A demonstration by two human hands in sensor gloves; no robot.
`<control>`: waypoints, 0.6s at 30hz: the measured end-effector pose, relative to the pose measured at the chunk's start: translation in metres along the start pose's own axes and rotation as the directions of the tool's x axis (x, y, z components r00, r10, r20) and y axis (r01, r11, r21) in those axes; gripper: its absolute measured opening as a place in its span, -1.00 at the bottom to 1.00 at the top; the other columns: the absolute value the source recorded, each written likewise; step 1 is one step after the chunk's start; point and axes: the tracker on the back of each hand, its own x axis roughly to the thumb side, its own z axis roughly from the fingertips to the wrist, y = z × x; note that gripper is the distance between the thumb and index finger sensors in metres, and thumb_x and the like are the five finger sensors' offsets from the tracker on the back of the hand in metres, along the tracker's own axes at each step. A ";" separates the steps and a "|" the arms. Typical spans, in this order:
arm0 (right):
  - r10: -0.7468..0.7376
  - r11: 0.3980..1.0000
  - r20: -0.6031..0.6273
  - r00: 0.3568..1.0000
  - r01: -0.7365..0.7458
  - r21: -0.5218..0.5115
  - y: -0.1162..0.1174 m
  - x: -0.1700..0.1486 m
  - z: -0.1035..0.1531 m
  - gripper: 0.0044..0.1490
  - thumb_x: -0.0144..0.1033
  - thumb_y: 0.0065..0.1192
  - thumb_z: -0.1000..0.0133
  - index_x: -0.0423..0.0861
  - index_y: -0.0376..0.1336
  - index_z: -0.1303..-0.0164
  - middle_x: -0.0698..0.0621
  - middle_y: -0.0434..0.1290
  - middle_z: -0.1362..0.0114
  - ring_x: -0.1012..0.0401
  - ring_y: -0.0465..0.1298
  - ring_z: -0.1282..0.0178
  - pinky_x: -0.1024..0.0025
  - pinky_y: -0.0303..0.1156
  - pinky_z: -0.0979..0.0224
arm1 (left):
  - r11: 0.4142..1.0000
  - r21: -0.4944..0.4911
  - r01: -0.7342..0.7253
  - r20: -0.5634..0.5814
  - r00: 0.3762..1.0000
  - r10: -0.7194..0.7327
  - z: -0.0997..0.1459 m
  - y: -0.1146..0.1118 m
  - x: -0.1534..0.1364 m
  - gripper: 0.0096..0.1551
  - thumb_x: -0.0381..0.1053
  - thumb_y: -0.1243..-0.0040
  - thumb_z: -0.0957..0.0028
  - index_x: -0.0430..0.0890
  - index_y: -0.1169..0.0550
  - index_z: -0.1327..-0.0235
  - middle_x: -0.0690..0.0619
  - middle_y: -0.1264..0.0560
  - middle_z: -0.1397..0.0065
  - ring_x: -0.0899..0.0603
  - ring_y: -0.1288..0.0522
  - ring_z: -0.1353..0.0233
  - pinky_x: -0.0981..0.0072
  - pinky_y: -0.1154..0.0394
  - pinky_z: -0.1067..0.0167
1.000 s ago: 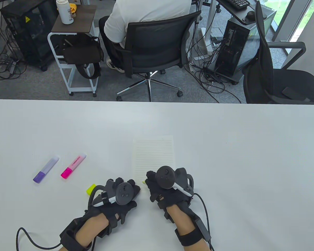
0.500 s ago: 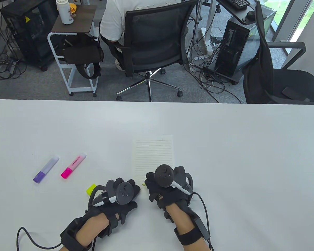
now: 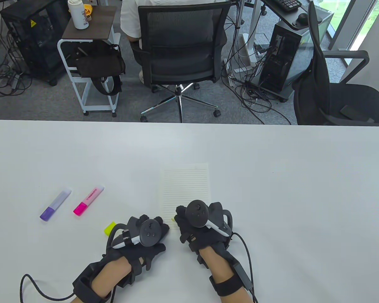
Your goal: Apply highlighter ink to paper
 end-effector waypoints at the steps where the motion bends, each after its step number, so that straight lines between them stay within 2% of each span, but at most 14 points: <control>1: 0.000 1.000 -0.002 1.000 0.000 -0.003 -0.001 0.000 0.000 -0.50 -0.06 0.27 -0.32 -0.01 0.33 -0.41 -0.11 0.57 0.00 0.13 0.56 0.27 -0.11 0.41 -0.40 | 1.000 0.000 0.000 0.000 1.000 0.000 0.000 0.000 0.000 -0.20 0.30 -0.01 -0.02 0.19 -0.17 -0.57 0.11 -0.01 -0.71 -0.39 0.02 -0.66 -0.44 0.10 -0.46; 7: 0.025 1.000 -0.055 0.998 -0.026 -0.018 -0.007 -0.006 0.002 -0.50 -0.06 0.28 -0.31 -0.03 0.34 -0.40 -0.12 0.58 0.02 0.13 0.56 0.28 -0.10 0.42 -0.39 | 1.000 -0.003 0.000 -0.001 1.000 0.000 0.000 0.000 0.000 -0.20 0.30 -0.01 -0.02 0.20 -0.17 -0.57 0.12 0.00 -0.71 -0.39 0.02 -0.66 -0.44 0.10 -0.46; 18: 0.001 1.000 -0.067 0.998 -0.002 -0.013 -0.007 -0.009 0.003 -0.50 -0.07 0.28 -0.32 -0.04 0.34 -0.40 -0.12 0.58 0.02 0.12 0.56 0.28 -0.11 0.42 -0.39 | 1.000 -0.004 0.000 -0.001 1.000 0.000 -0.001 0.000 -0.001 -0.20 0.30 -0.01 -0.02 0.20 -0.16 -0.57 0.11 0.01 -0.71 -0.39 0.03 -0.66 -0.43 0.09 -0.46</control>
